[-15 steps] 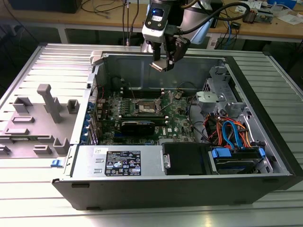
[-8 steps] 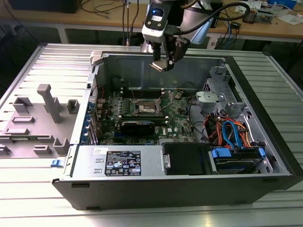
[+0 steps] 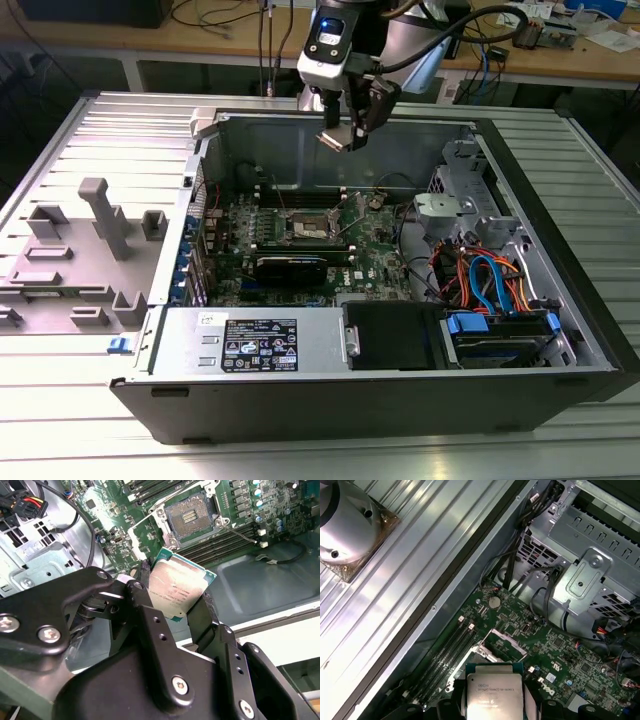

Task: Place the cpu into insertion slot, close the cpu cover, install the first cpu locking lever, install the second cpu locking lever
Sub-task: 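Place the cpu into insertion slot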

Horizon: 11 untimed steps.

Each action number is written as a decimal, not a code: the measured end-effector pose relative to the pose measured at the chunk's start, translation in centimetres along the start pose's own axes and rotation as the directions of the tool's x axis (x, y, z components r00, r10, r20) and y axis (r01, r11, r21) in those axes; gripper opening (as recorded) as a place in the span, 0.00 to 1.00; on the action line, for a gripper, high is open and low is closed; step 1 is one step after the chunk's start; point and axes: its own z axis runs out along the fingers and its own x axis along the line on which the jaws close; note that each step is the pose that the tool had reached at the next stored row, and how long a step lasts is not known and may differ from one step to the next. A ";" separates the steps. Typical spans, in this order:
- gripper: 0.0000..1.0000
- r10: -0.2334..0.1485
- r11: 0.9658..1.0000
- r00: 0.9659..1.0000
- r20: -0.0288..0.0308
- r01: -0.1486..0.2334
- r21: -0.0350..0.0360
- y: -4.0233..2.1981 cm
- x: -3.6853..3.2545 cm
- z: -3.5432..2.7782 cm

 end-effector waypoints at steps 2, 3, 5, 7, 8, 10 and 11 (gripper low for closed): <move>0.55 0.027 1.000 1.000 0.002 -0.027 -0.001 0.00 0.00 0.02; 0.55 0.037 0.999 0.999 0.003 -0.037 -0.001 0.00 0.00 0.03; 0.55 0.055 0.998 0.998 0.005 -0.055 -0.001 0.00 0.00 0.04; 0.55 0.057 0.998 0.998 0.005 -0.057 -0.001 0.00 0.00 0.04; 0.55 0.058 0.998 0.998 0.005 -0.058 -0.001 0.00 0.00 0.04; 0.55 0.058 0.998 0.998 0.005 -0.058 -0.001 0.00 0.00 0.04; 0.55 0.058 0.998 0.998 0.005 -0.058 -0.001 0.00 0.00 0.04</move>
